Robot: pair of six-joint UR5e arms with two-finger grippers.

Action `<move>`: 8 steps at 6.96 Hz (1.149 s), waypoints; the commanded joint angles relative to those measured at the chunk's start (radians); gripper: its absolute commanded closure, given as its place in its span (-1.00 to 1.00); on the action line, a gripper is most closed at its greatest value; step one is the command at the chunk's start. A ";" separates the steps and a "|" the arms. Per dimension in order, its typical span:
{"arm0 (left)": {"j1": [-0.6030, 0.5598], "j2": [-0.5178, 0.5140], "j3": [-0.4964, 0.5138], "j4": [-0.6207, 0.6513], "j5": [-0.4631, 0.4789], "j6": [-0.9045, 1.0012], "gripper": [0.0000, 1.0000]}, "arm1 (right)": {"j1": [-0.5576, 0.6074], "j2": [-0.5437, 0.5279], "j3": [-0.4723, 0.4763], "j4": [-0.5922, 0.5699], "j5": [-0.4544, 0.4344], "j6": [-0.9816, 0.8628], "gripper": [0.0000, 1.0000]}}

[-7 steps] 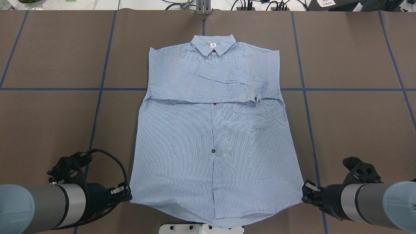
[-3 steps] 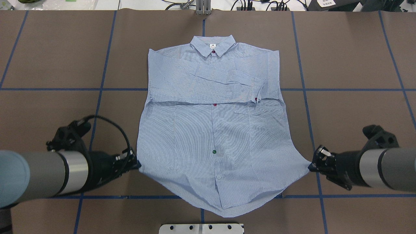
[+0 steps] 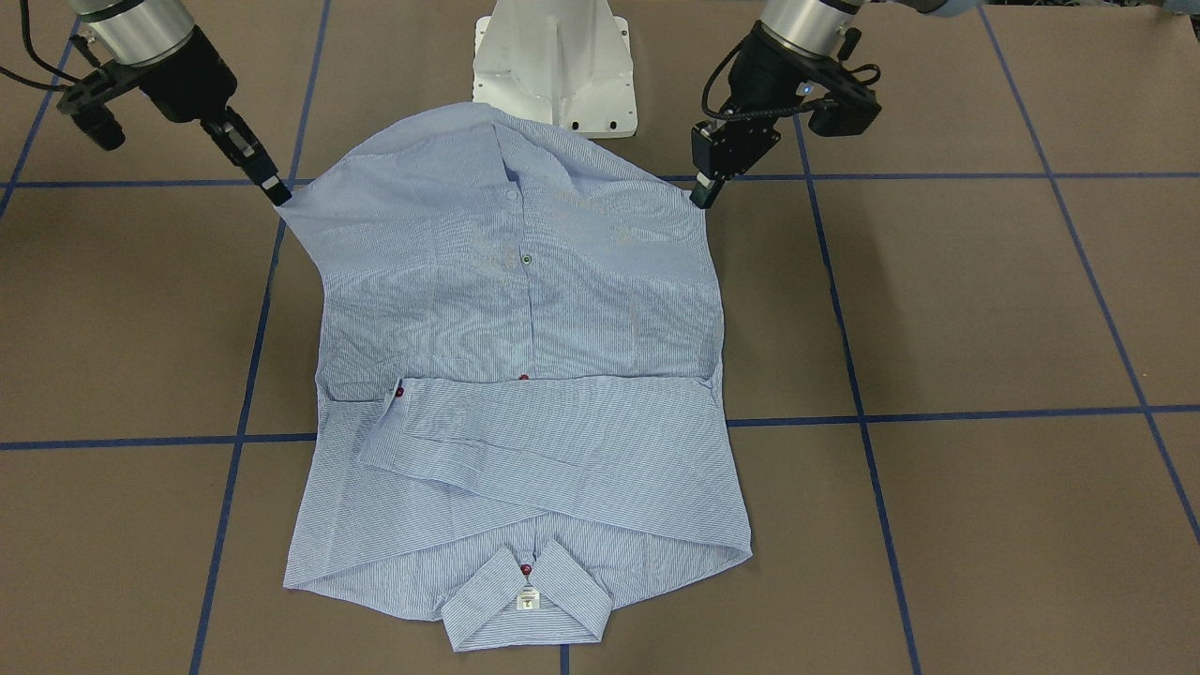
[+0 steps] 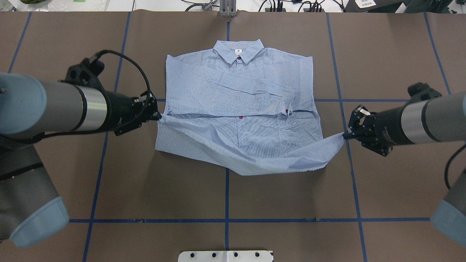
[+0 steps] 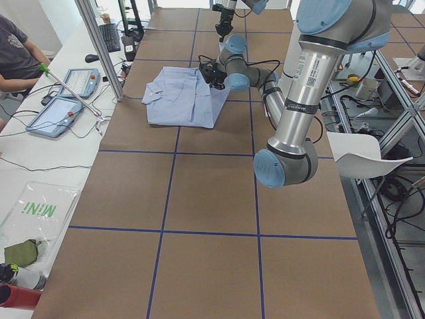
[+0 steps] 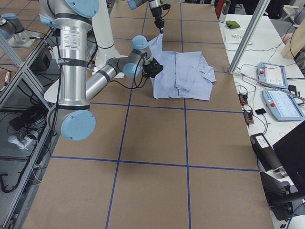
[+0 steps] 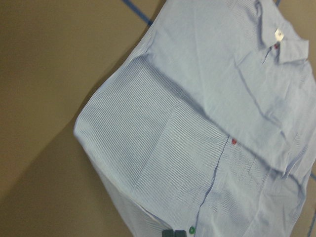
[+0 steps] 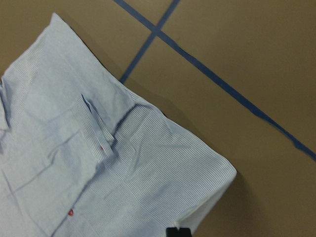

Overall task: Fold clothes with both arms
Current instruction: 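Lift the hem with both grippers and carry it toward the collar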

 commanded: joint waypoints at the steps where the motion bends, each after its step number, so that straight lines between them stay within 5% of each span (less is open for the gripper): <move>1: -0.142 -0.034 0.094 -0.011 -0.040 0.075 1.00 | 0.110 0.223 -0.100 -0.231 0.012 -0.113 1.00; 4: -0.175 -0.124 0.231 -0.017 -0.037 0.089 1.00 | 0.176 0.373 -0.247 -0.289 -0.003 -0.152 1.00; 8: -0.228 -0.267 0.624 -0.240 -0.032 0.176 1.00 | 0.178 0.538 -0.600 -0.186 -0.046 -0.245 1.00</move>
